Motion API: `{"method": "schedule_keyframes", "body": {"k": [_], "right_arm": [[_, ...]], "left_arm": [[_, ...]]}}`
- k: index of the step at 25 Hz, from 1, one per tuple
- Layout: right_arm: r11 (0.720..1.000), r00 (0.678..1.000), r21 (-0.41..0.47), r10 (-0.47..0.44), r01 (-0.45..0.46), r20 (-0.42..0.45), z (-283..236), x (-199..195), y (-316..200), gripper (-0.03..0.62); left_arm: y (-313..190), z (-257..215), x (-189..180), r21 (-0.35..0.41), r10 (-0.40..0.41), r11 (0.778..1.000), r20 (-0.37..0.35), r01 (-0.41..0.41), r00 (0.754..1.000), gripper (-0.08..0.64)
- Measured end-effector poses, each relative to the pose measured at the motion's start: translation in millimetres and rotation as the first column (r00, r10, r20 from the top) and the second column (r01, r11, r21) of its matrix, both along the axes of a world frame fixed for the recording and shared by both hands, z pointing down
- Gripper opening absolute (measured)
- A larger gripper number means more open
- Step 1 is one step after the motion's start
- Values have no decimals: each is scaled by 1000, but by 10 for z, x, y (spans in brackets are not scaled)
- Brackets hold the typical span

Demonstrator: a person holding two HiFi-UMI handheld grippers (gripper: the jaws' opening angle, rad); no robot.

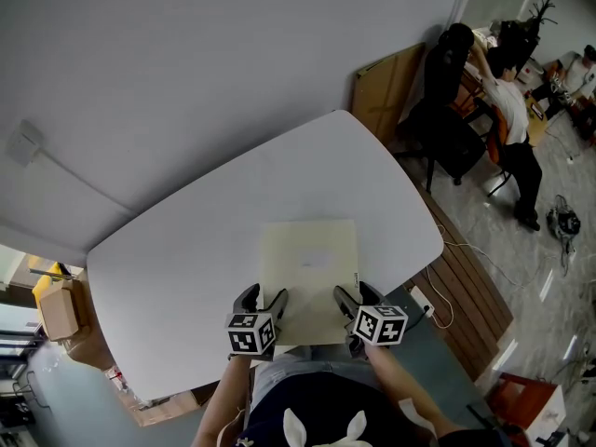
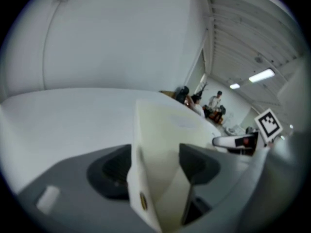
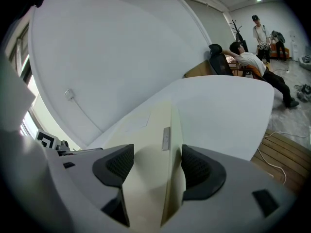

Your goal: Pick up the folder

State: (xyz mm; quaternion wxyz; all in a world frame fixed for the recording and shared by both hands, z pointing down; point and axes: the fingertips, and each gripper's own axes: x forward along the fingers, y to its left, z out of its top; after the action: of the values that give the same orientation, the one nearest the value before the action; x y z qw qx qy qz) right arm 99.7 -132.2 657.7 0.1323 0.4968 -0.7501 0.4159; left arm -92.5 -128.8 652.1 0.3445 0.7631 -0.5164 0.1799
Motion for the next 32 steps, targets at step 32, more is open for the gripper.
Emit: {"method": "schedule_keyframes", "body": {"k": [32], "right_arm": [[999, 998, -41, 31, -29, 47, 27, -3, -89, 281]], "left_arm": [[-100, 86, 36, -101, -77, 993, -248, 54, 966, 293]]}}
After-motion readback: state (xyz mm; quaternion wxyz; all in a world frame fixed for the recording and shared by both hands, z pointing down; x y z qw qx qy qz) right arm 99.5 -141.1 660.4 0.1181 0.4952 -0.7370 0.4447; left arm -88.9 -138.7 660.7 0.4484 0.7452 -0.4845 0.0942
